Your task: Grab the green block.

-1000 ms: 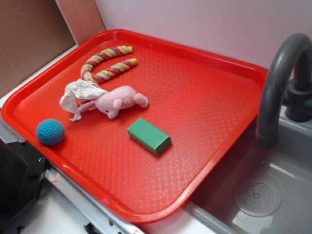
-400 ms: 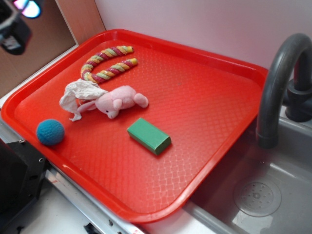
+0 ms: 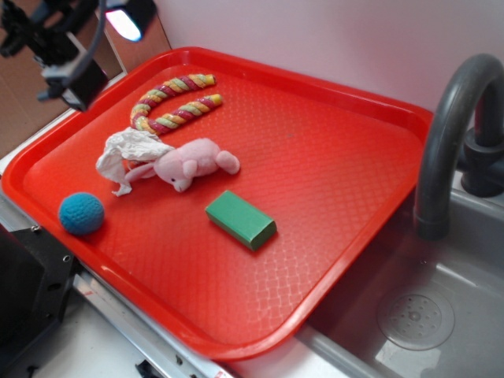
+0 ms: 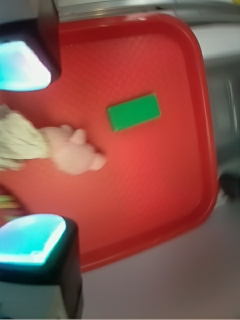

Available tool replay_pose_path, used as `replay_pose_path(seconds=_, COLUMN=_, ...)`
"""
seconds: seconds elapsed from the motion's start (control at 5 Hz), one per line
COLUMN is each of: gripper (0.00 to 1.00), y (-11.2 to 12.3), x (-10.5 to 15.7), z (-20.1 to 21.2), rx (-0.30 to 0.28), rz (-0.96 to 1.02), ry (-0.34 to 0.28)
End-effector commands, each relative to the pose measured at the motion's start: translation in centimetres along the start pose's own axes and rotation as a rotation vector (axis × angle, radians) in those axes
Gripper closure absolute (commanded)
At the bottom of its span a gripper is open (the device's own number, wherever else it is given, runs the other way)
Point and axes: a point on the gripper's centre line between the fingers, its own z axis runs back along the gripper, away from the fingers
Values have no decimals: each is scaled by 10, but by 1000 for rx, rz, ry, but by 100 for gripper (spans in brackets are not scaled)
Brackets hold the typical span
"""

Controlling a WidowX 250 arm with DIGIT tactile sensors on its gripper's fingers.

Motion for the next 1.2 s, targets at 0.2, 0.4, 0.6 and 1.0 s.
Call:
replay_pose_path(seconds=0.2, gripper=0, y=-18, x=41, z=-50, rx=-128, rz=-246, ry=77)
replay_pose_path(seconds=0.4, gripper=0, y=-22, x=49, z=-72, rx=-145, rz=-207, ry=177)
replay_pose_path(seconds=0.6, gripper=0, y=-29, x=57, z=-95, rx=-170, rz=-206, ry=220)
replay_pose_path(seconds=1.0, gripper=0, y=-32, x=57, z=-128, rx=-224, rz=-176, ry=300)
